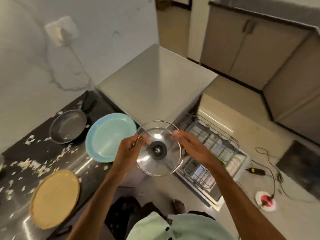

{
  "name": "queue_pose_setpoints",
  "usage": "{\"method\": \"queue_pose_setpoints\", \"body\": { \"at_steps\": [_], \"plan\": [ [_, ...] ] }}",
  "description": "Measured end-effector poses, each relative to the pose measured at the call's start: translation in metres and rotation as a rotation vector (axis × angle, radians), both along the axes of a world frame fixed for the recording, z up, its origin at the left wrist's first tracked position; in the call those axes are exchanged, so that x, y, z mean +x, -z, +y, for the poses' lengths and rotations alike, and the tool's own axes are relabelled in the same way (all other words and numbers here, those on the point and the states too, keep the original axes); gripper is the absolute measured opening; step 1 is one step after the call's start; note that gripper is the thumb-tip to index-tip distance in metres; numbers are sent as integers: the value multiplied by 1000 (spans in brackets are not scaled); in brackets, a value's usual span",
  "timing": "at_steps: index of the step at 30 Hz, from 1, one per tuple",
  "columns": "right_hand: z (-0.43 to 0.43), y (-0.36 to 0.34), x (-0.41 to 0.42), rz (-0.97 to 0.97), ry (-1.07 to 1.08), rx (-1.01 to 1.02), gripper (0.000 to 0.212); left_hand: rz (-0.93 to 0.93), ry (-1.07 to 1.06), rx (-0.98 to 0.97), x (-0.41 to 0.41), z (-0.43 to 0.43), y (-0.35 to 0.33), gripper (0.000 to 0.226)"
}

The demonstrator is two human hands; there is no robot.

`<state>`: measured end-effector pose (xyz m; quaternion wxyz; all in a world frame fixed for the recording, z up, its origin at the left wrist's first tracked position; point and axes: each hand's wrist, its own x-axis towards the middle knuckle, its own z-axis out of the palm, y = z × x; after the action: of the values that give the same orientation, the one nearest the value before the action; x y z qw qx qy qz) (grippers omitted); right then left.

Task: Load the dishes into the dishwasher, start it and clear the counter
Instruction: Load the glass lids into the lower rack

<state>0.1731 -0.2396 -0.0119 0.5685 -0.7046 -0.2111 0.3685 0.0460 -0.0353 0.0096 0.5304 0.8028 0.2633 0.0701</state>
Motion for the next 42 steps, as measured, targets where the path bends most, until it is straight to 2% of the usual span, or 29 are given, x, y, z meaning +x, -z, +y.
{"method": "queue_pose_setpoints", "body": {
  "at_steps": [3,5,6,9,12,16,19,20,23,26,28,30,33,37,39,42],
  "plan": [
    [-33,17,12,26,74,-10,56,45,90,-16,36,-21,10,27],
    [-51,28,20,-22,95,1,63,53,140,-22,56,-34,16,26],
    [-57,34,23,-50,104,3,59,63,154,-36,66,-41,19,25],
    [-69,54,37,-84,214,-58,27,112,206,-165,97,-57,31,28],
    [-81,76,53,-40,392,-92,29,168,341,-84,133,-61,47,46],
    [-99,93,72,15,674,-59,23,226,495,-183,183,-62,66,27],
    [-114,115,85,231,964,108,35,204,540,-81,222,-58,100,12],
    [-119,124,91,283,1064,131,37,198,557,-21,234,-55,117,16],
    [-134,158,107,325,1269,134,30,215,576,144,263,-55,160,32],
    [-153,212,124,352,1455,84,24,238,608,249,284,-63,201,26],
    [-168,255,137,367,1523,13,26,293,625,241,295,-72,234,43],
    [-181,301,148,366,1536,-105,19,339,632,200,304,-82,268,57],
    [-197,377,164,273,1485,-391,5,375,635,218,317,-96,316,60],
    [-215,461,189,63,1222,-840,22,421,660,254,332,-97,392,74],
    [-221,490,201,36,1136,-919,18,421,635,276,340,-98,421,75],
    [-225,527,221,-4,1028,-900,15,365,566,344,357,-103,450,70]
  ]
}}
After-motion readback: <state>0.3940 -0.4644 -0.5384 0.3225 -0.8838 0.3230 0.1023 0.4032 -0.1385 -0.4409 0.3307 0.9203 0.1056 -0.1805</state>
